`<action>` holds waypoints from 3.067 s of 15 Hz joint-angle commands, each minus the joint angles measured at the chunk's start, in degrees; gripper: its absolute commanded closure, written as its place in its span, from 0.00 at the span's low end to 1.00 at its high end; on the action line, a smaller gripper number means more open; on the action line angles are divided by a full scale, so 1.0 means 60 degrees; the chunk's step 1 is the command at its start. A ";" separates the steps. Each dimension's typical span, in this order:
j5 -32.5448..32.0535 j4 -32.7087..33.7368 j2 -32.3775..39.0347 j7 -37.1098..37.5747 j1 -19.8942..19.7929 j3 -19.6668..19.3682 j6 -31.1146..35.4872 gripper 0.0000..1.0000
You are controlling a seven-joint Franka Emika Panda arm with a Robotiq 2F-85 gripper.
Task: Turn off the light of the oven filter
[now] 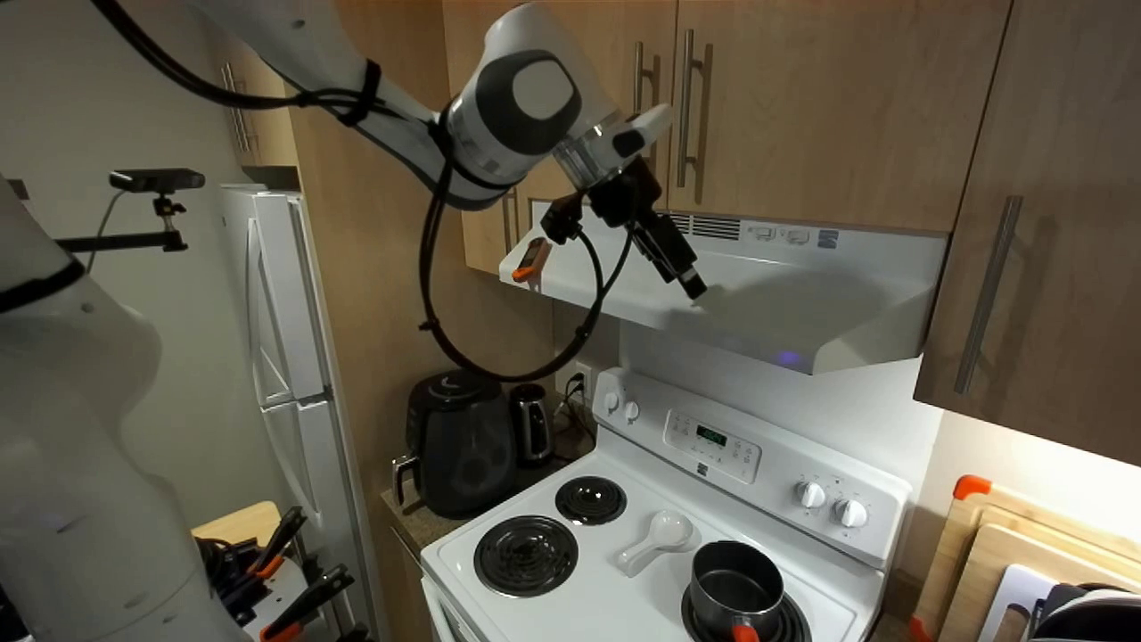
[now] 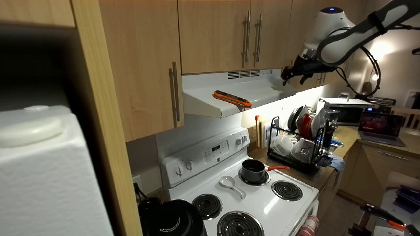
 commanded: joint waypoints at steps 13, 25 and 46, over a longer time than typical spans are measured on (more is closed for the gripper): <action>-0.2852 0.2234 0.1954 0.3122 -0.0147 -0.0079 0.1133 0.00; -0.3666 0.2483 0.2210 0.3962 -0.0097 -0.0153 0.1328 0.71; -0.4156 0.1225 0.1061 0.4138 -0.0130 -0.0475 0.1486 1.00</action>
